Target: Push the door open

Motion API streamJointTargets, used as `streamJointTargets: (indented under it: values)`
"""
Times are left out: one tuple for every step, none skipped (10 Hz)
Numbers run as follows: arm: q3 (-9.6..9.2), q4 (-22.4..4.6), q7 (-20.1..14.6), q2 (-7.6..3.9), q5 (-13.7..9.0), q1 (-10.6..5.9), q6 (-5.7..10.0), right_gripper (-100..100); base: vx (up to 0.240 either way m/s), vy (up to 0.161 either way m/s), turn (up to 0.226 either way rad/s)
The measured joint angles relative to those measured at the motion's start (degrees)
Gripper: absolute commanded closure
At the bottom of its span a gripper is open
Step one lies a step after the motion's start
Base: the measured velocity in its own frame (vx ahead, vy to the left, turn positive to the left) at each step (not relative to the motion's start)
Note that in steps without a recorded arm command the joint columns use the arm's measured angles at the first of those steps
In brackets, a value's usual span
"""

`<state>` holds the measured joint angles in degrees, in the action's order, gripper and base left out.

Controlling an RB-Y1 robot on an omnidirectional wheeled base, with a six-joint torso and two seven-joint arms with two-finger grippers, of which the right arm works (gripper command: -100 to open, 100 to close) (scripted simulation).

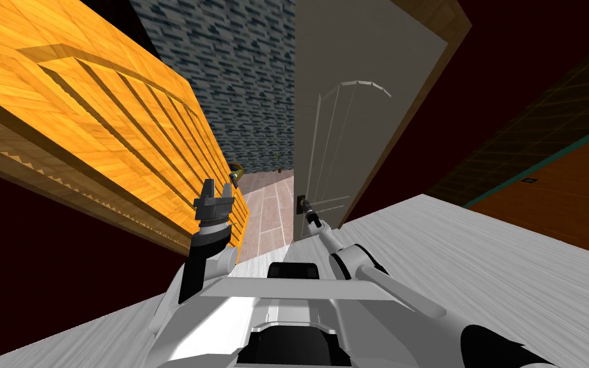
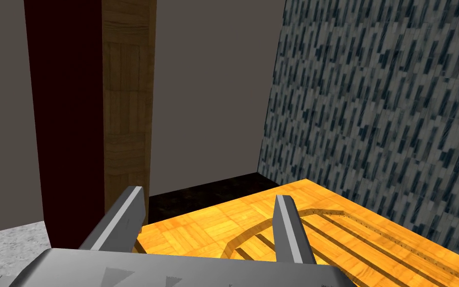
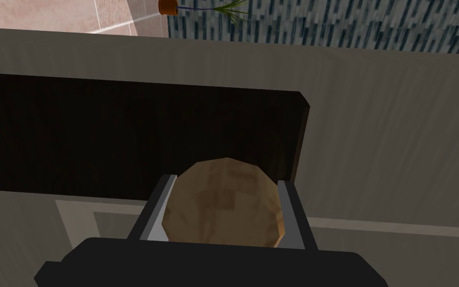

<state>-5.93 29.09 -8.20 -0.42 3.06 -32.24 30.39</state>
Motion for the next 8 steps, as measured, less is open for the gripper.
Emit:
streamJointTargets:
  values:
    - [0.12,0.84,0.06,-0.24,-0.04,0.64,-0.39,100,0.168,0.126,-0.03]
    - [0.45,1.04,0.17,-0.57,-0.17,0.79,-0.38,100,0.175,0.136,-0.049]
    - [1.02,0.61,0.42,-0.84,-0.41,0.5,-0.07,100,0.155,0.121,-0.051]
    - [1.45,0.4,0.58,-1.17,-0.59,0.26,0.25,100,0.162,0.11,-0.034]
    - [1.67,2.69,0.73,-1.48,-0.63,1.42,-0.76,100,0.122,0.097,-0.027]
    - [1.96,3.29,0.89,-1.65,-0.75,1.37,-1.5,100,0.057,0.04,-0.007]
    - [2.42,1.23,1.07,-1.7,-0.96,0.04,-0.54,100,0.096,0.082,-0.04]
    - [3.28,-1.89,1.34,-1.96,-1.37,-1.5,0.86,100,0.109,0.106,-0.065]
